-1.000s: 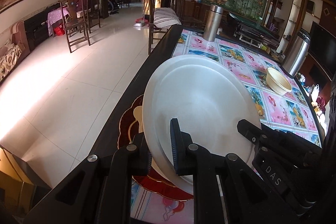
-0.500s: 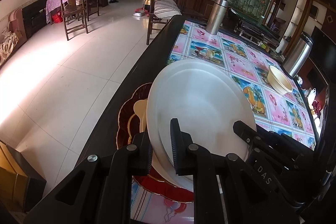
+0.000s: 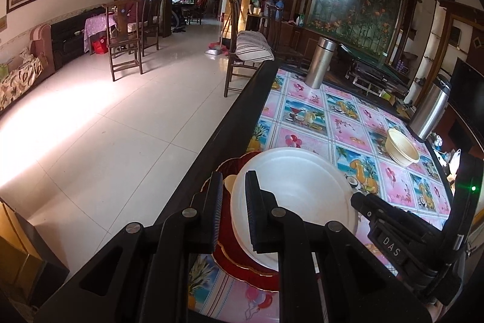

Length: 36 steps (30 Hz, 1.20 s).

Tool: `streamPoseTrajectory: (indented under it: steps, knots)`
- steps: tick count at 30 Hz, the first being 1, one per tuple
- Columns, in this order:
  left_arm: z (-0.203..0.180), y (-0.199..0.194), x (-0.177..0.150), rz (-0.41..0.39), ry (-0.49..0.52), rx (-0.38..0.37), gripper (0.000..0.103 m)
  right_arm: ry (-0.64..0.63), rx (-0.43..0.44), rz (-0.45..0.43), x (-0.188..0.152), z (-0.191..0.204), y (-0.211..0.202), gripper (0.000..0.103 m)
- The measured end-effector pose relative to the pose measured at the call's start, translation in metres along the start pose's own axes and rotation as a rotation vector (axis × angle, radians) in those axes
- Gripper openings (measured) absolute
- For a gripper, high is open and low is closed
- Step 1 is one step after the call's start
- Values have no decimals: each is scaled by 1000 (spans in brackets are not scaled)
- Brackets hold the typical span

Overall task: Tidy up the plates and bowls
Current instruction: 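Open the left tool and lift it away from the stacked white bowl, then move the left tool to the cream ribbed bowl and close on its rim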

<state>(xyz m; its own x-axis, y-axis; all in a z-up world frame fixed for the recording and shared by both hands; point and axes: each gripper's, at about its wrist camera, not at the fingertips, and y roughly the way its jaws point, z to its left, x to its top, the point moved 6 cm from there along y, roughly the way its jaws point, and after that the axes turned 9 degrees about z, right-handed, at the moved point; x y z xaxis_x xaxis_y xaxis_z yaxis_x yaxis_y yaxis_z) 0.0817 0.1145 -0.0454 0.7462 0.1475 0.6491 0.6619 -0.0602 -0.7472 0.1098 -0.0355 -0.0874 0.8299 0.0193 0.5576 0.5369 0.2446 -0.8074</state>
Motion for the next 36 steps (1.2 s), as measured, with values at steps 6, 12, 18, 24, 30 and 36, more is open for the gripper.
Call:
streamPoseTrajectory:
  steps: [6,12,18,24,30,36]
  knots:
    - [-62,0,-17,19,144,-31,16,69,-40,-121,6,-48,-36,39]
    - [-150,20,-61,137,341,-108,37,183,-108,-107,-8,-128,-45,39]
    - [-223,53,-105,295,471,-159,37,282,-162,-69,-39,-206,-48,40]
    - [-261,85,-106,373,469,-159,37,356,-198,-48,-50,-271,-59,40]
    - [-292,119,-67,413,404,-171,37,424,-232,-54,-32,-332,-68,40]
    - [-326,145,4,379,301,-208,37,530,-181,-77,9,-386,-70,40]
